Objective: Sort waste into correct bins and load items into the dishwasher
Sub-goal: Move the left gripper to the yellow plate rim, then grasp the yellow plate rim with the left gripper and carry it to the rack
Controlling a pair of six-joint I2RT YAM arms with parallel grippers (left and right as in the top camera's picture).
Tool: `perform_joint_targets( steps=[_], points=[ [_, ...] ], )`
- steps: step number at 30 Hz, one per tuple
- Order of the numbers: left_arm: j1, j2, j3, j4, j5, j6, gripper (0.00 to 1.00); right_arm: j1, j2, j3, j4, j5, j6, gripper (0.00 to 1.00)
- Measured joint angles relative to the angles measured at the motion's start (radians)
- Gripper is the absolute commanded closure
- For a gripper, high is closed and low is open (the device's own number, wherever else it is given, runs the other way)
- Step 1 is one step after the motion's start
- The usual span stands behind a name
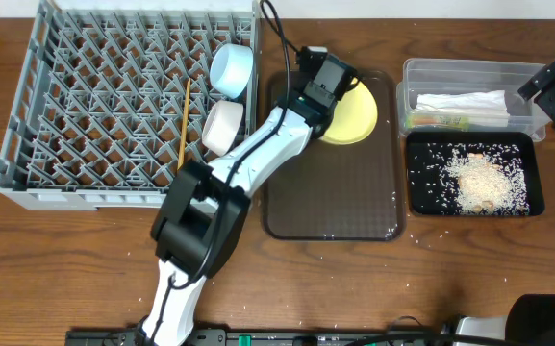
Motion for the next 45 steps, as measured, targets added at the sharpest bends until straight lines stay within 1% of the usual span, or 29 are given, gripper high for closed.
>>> perform_joint_targets(
  steps=[8,9,10,11,12,13,16,19,21,24,26,31,37,45],
  points=[
    [-0.015,-0.084,0.000,-0.004,-0.011,0.065,0.93,0.000,0.000,0.000,0.000,0.000,0.000,0.01],
    [-0.014,-0.096,0.000,-0.004,-0.014,0.070,0.89,0.000,0.000,0.000,0.000,0.000,0.000,0.01],
    [-0.013,-0.106,0.000,-0.005,-0.015,0.072,0.73,0.000,0.000,0.000,0.000,0.000,0.000,0.01],
    [-0.013,-0.117,0.000,-0.007,-0.016,0.068,0.62,0.000,0.000,0.000,0.000,0.000,0.000,0.01],
    [-0.013,-0.125,0.000,-0.018,-0.018,0.050,0.59,0.000,0.000,0.000,0.000,0.000,0.000,0.01],
    [-0.013,-0.129,0.000,-0.030,-0.018,0.034,0.57,0.000,0.000,0.000,0.000,0.000,0.000,0.01],
    [-0.013,-0.130,0.000,-0.090,-0.018,-0.043,0.57,0.000,0.000,0.000,0.000,0.000,0.000,0.01],
    [-0.013,-0.130,-0.001,-0.156,-0.018,-0.157,0.61,0.000,0.000,0.000,0.000,0.000,0.000,0.01],
    [-0.013,-0.130,-0.001,-0.187,-0.018,-0.236,0.61,0.000,0.000,0.000,0.000,0.000,0.000,0.01],
    [-0.013,-0.127,-0.001,-0.201,-0.018,-0.344,0.61,0.000,0.000,0.000,0.000,0.000,0.000,0.01],
    [-0.014,-0.121,-0.001,-0.192,-0.019,-0.381,0.61,0.000,0.000,0.000,0.000,0.000,0.000,0.01],
    [-0.021,-0.036,-0.001,-0.152,-0.046,-0.434,0.62,0.000,0.000,0.000,0.000,0.000,0.000,0.01],
    [-0.023,0.086,-0.003,-0.116,-0.105,-0.451,0.62,0.000,0.000,0.000,0.000,0.000,0.000,0.01],
    [-0.023,0.119,-0.004,-0.052,-0.140,-0.452,0.62,0.000,0.000,0.000,0.000,0.000,0.000,0.01]
  ],
)
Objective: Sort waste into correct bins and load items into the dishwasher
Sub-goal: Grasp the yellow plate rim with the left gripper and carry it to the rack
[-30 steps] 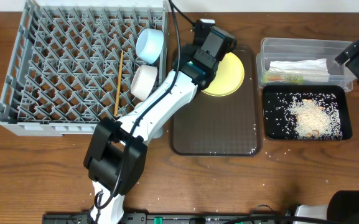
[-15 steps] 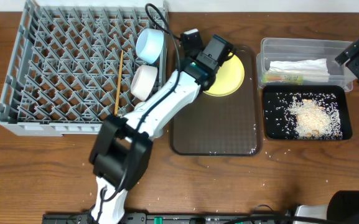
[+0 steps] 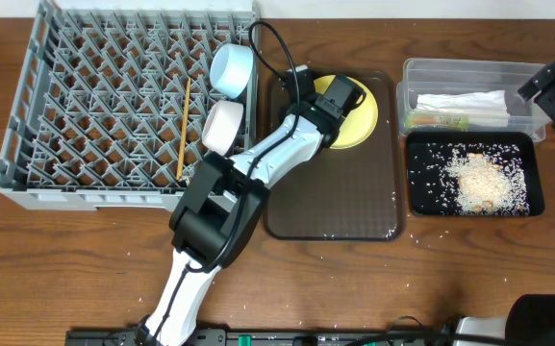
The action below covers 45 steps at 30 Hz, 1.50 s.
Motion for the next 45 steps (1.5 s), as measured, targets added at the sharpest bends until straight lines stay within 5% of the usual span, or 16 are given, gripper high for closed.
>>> perform_joint_targets(
  steps=[20,22,24,29,45],
  points=[
    [-0.002,0.124,0.018,0.100,-0.056,-0.013,0.62,0.000,0.000,0.000,0.000,0.000,0.000,0.01],
    [-0.002,0.133,0.025,0.111,-0.071,-0.019,0.69,0.000,0.000,0.000,0.000,0.000,0.000,0.01],
    [-0.003,0.139,0.031,0.121,-0.073,-0.029,0.92,0.000,0.000,0.000,0.000,0.000,0.000,0.01],
    [-0.011,0.142,0.034,0.126,-0.086,-0.012,0.93,0.000,0.000,0.000,0.000,0.000,0.000,0.01],
    [-0.003,-0.056,0.002,-0.029,-0.023,0.285,0.93,0.000,0.000,0.000,0.000,0.000,0.000,0.01]
  ],
)
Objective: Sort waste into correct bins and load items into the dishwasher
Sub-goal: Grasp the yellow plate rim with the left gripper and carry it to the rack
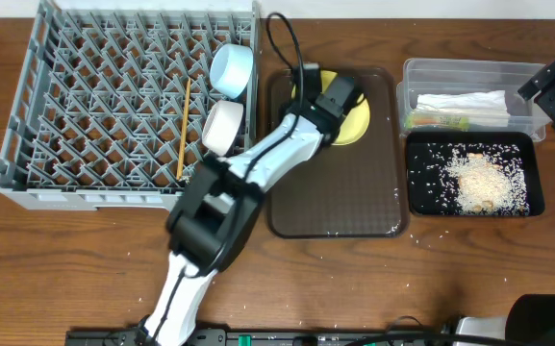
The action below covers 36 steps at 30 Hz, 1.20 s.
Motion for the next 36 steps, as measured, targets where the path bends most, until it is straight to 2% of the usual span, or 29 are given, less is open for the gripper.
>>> perform_joint_targets(
  steps=[10,22,30,36],
  points=[
    [0.000,-0.257,0.000,-0.044,0.005,0.209,0.93,0.000,0.000,0.000,0.000,0.000,0.000,0.01],
    [0.019,-0.385,0.000,-0.081,-0.114,0.416,0.93,0.000,0.000,0.000,0.000,0.000,0.000,0.01],
    [0.141,-0.456,0.000,-0.143,-0.123,0.509,0.93,0.000,0.000,0.000,0.000,0.000,0.000,0.01],
    [0.254,-0.467,0.000,-0.151,-0.061,0.616,0.93,0.000,0.000,0.000,0.000,0.000,0.000,0.01]
  ],
)
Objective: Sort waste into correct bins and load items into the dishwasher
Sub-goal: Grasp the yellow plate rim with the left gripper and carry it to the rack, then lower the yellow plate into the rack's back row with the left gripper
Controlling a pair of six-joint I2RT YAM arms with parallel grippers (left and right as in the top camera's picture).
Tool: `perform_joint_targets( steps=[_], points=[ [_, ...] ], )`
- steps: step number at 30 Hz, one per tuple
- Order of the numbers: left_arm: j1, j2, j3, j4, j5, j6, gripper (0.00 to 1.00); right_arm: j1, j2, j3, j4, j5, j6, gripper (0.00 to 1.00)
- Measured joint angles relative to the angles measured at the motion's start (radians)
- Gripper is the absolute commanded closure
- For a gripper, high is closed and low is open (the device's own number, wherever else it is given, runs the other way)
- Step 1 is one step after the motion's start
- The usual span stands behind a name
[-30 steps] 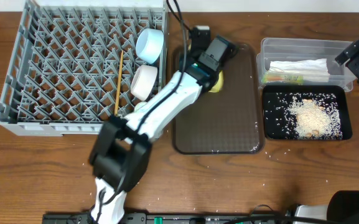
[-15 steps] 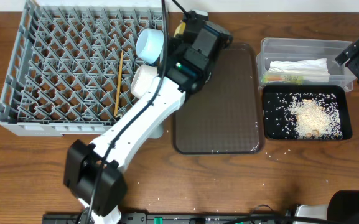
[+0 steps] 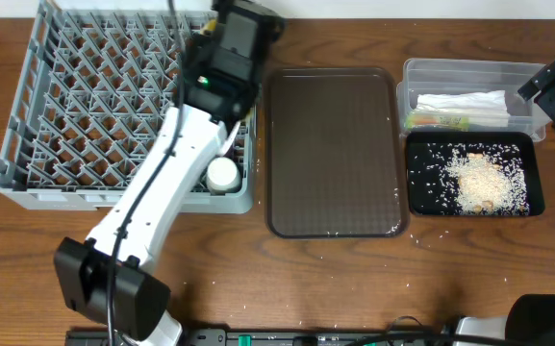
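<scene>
My left arm reaches over the right rear corner of the grey dish rack [image 3: 85, 115], and its wrist and left gripper [image 3: 231, 43] show only from above, so the fingers are hidden. No yellow plate shows anywhere, and the brown tray [image 3: 333, 192] lies bare. A white cup [image 3: 222, 174] sits in the rack's near right corner, partly under the arm. My right gripper [image 3: 551, 85] hangs at the far right edge beside the bins, its jaws unreadable.
A clear bin [image 3: 465, 67] holding white paper and a wrapper stands at the back right. In front of it is a black container [image 3: 421, 197] with rice and food scraps. Grains of rice are scattered on the wooden table [image 3: 354, 279].
My left arm has gone from the yellow plate on the tray to over the rack's right rear corner. The plate is gone from the tray and out of sight. The right arm is unchanged.
My left gripper was at the yellow plate at the back of the tray. Over the following two moments it stayed on the plate, which shifted slightly left. Now the tray is bare, the arm is over the rack, and the plate, blue bowl and chopstick are hidden.
</scene>
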Motion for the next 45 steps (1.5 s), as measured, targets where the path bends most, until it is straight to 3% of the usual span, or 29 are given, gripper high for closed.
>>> perform_joint_targets(
  steps=[17,19,22,28,38,45],
  points=[
    [0.287,-0.002,0.000,-0.059,0.376,0.045,0.92,0.000,0.000,0.000,0.000,0.000,0.000,0.01],
    [0.289,-0.002,0.000,-0.086,0.404,0.042,0.83,0.000,0.000,0.000,0.000,0.000,0.000,0.01],
    [0.291,-0.002,0.000,-0.129,0.463,0.000,0.59,0.000,0.000,0.000,0.000,0.000,0.000,0.01],
    [0.339,0.004,0.000,-0.172,0.594,-0.096,0.37,0.000,0.000,0.000,0.000,0.000,0.000,0.01],
    [0.560,0.095,0.000,-0.212,0.909,-0.248,0.36,0.000,0.000,0.000,0.000,0.000,0.000,0.01],
    [0.604,0.200,0.000,-0.179,0.986,-0.337,0.35,0.000,0.000,0.000,0.000,0.000,0.000,0.01]
  ],
)
